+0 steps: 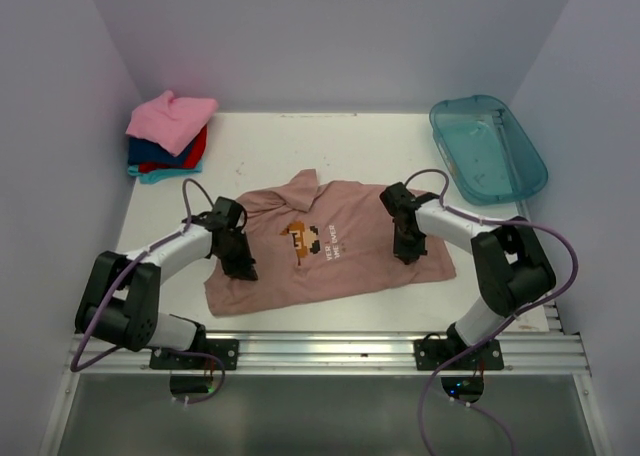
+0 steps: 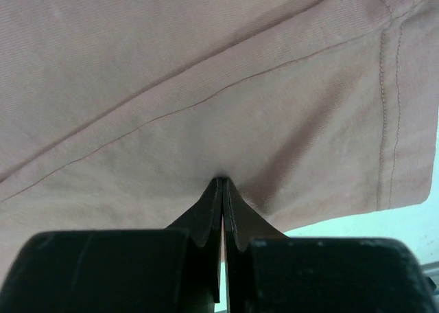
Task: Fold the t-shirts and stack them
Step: Fold the flattened tshirt in 1/3 of the way
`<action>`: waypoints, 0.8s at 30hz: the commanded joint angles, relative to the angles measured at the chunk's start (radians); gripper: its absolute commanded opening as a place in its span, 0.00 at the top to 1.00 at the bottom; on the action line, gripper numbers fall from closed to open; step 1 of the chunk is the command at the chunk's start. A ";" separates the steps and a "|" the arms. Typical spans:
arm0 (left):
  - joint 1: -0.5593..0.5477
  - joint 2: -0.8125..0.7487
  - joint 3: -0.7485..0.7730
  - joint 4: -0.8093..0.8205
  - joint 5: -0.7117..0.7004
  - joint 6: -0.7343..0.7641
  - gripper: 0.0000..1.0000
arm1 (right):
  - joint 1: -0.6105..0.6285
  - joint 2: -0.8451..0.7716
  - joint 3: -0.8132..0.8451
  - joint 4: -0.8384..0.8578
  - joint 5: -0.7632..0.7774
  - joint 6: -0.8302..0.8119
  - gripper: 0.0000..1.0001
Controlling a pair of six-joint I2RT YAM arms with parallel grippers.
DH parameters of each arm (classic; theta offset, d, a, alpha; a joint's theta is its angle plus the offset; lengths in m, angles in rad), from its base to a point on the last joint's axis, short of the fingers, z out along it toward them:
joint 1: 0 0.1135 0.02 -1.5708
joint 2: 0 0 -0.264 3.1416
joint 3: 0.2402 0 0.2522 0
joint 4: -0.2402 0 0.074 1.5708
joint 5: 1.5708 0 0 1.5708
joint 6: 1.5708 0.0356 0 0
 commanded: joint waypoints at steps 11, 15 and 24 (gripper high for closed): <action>0.103 -0.051 0.039 -0.134 -0.086 0.071 0.89 | 0.003 -0.055 -0.112 -0.172 0.025 0.063 1.00; 0.103 -0.126 0.101 -0.115 -0.042 0.140 0.91 | 0.005 -0.143 -0.098 -0.180 -0.018 0.048 0.99; 0.103 -0.364 0.248 0.004 -0.022 0.194 0.05 | 0.023 -0.432 0.071 -0.138 -0.036 -0.047 0.01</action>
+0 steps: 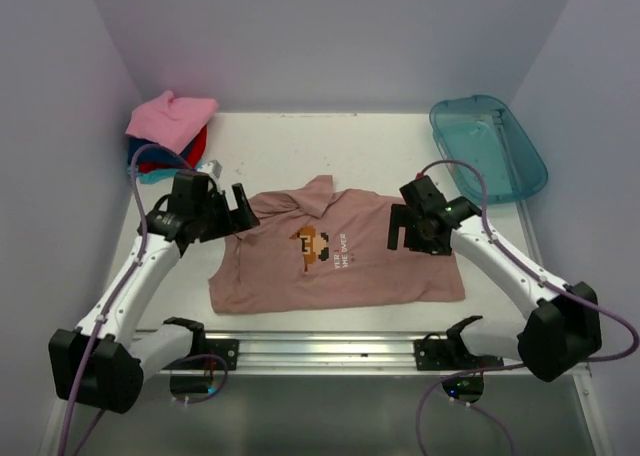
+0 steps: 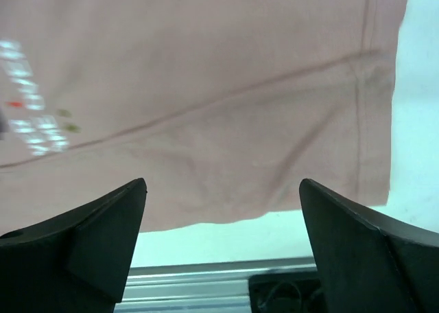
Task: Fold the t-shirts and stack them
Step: Fold the flattened tshirt in 1/3 of the way, then grap the side of the flattened tshirt furthest away from the robot with both arms
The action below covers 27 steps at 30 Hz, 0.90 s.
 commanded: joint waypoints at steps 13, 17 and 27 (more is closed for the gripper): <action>0.008 -0.197 0.164 0.249 0.143 0.099 0.00 | 0.067 -0.134 0.119 0.175 -0.160 -0.039 0.01; 0.008 -0.197 0.249 0.335 0.247 0.079 0.00 | 0.121 -0.163 0.145 0.223 -0.193 -0.054 0.01; 0.008 -0.141 0.267 0.615 0.552 -0.154 0.00 | 0.132 -0.257 0.155 0.267 -0.229 -0.076 0.01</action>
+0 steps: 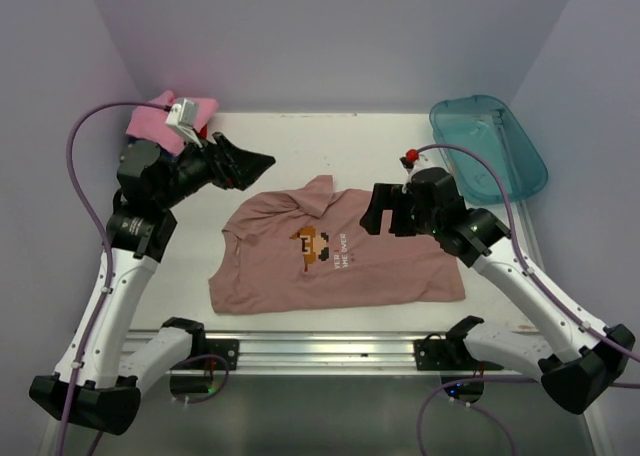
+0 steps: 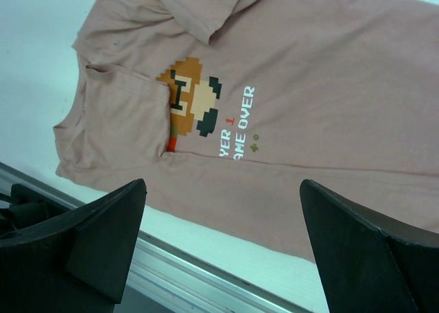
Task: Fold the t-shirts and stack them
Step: Grap the side of the flattened tshirt furthest away from the robot with both arms
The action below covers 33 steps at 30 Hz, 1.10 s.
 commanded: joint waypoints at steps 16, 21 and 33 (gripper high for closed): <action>0.004 -0.146 0.017 0.168 -0.074 0.072 0.00 | 0.021 -0.020 0.099 -0.073 0.004 -0.023 0.01; 0.004 -0.149 0.015 0.164 -0.092 0.017 0.00 | 0.028 -0.021 0.103 -0.081 -0.005 -0.011 0.01; -0.028 -0.193 0.015 0.115 -0.071 -0.026 0.00 | 0.036 -0.041 0.130 -0.098 -0.120 -0.003 0.01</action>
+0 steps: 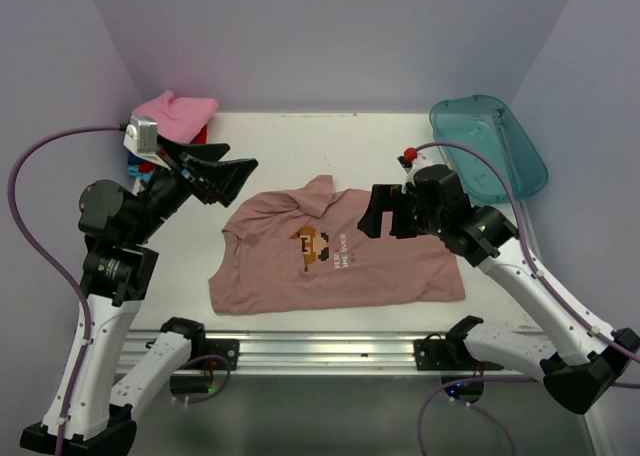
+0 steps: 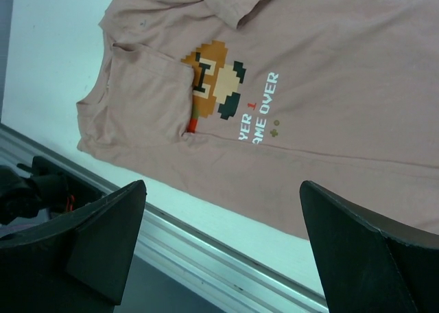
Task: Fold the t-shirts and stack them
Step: Grap the side of the flattened tshirt furthest away from the robot with both arms
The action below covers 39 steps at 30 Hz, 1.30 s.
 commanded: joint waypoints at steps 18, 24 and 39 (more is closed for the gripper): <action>-0.019 -0.005 0.006 -0.022 -0.129 0.074 0.00 | 0.007 0.028 0.109 -0.035 -0.054 0.010 0.01; -0.019 0.053 0.032 -0.062 -0.115 0.103 0.00 | 0.008 0.024 0.058 0.047 -0.085 0.005 0.01; -0.019 0.070 -0.016 -0.104 -0.270 0.195 0.00 | 0.007 0.110 0.034 0.115 -0.059 -0.076 0.01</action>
